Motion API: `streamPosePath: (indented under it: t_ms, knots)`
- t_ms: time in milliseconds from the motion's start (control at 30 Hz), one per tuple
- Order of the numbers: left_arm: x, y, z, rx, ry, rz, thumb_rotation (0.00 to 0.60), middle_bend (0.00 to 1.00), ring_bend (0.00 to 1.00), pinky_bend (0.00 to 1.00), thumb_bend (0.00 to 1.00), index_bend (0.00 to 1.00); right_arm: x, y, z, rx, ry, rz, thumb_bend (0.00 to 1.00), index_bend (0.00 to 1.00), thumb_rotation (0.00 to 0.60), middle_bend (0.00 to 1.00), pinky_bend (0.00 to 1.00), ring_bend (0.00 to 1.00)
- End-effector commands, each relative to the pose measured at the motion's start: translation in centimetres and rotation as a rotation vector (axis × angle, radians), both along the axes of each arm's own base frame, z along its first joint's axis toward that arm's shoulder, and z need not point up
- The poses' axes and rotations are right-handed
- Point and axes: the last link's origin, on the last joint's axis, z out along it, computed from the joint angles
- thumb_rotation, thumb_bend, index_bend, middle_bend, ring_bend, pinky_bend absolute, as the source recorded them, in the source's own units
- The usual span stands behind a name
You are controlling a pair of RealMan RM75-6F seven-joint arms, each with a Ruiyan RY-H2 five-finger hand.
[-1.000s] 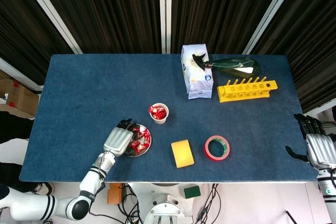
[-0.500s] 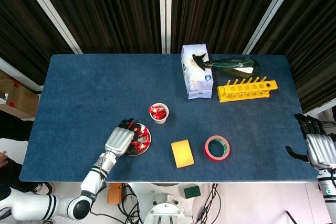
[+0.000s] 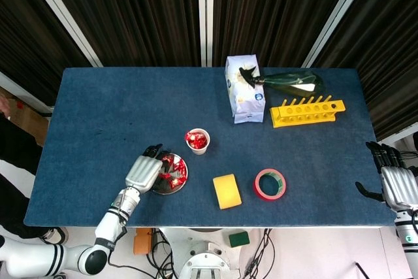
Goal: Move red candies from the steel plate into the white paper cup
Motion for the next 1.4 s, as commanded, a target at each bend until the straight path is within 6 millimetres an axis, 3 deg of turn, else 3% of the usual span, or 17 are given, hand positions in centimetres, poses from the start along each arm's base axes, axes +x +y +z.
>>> streamPosePath:
  t_ms: [33, 200, 367, 500, 700, 1033, 1400]
  knots:
    - [0.7, 0.6, 1.3, 0.032, -0.017, -0.015, 0.600, 0.21, 0.02, 0.10, 0.40, 0.56, 0.0, 0.0, 0.0, -0.001, 0.000, 0.001, 0.24, 0.02, 0.600, 0.05, 0.00, 0.00]
    - [3.1, 2.2, 3.1, 0.078, -0.023, -0.057, 0.600, 0.21, 0.02, 0.10, 0.40, 0.56, 0.0, 0.1, 0.1, -0.006, -0.002, 0.001, 0.24, 0.02, 0.600, 0.05, 0.00, 0.00]
    - [6.0, 3.9, 3.8, 0.105, -0.033, -0.097, 0.600, 0.21, 0.02, 0.10, 0.40, 0.55, 0.0, 0.1, 0.2, -0.009, -0.004, 0.002, 0.24, 0.02, 0.600, 0.05, 0.00, 0.00]
    - [8.4, 5.2, 3.2, 0.118, -0.069, -0.120, 0.600, 0.21, 0.02, 0.10, 0.40, 0.55, 0.0, 0.1, 0.3, -0.008, -0.007, 0.002, 0.24, 0.02, 0.600, 0.05, 0.00, 0.00]
    - [10.2, 7.2, 1.3, 0.127, -0.119, -0.113, 0.600, 0.20, 0.02, 0.10, 0.40, 0.55, -0.1, 0.1, 0.5, -0.012, -0.014, 0.001, 0.24, 0.02, 0.600, 0.05, 0.00, 0.00]
    - [10.1, 9.7, -1.3, 0.122, -0.111, -0.053, 0.600, 0.20, 0.02, 0.10, 0.40, 0.55, -0.3, 0.0, 0.8, -0.013, -0.027, 0.000, 0.24, 0.02, 0.600, 0.05, 0.00, 0.00]
    - [9.6, 9.8, -2.1, 0.095, -0.101, -0.049, 0.600, 0.20, 0.02, 0.10, 0.38, 0.45, -0.3, -0.2, 0.8, -0.010, -0.025, -0.006, 0.24, 0.02, 0.600, 0.05, 0.00, 0.00]
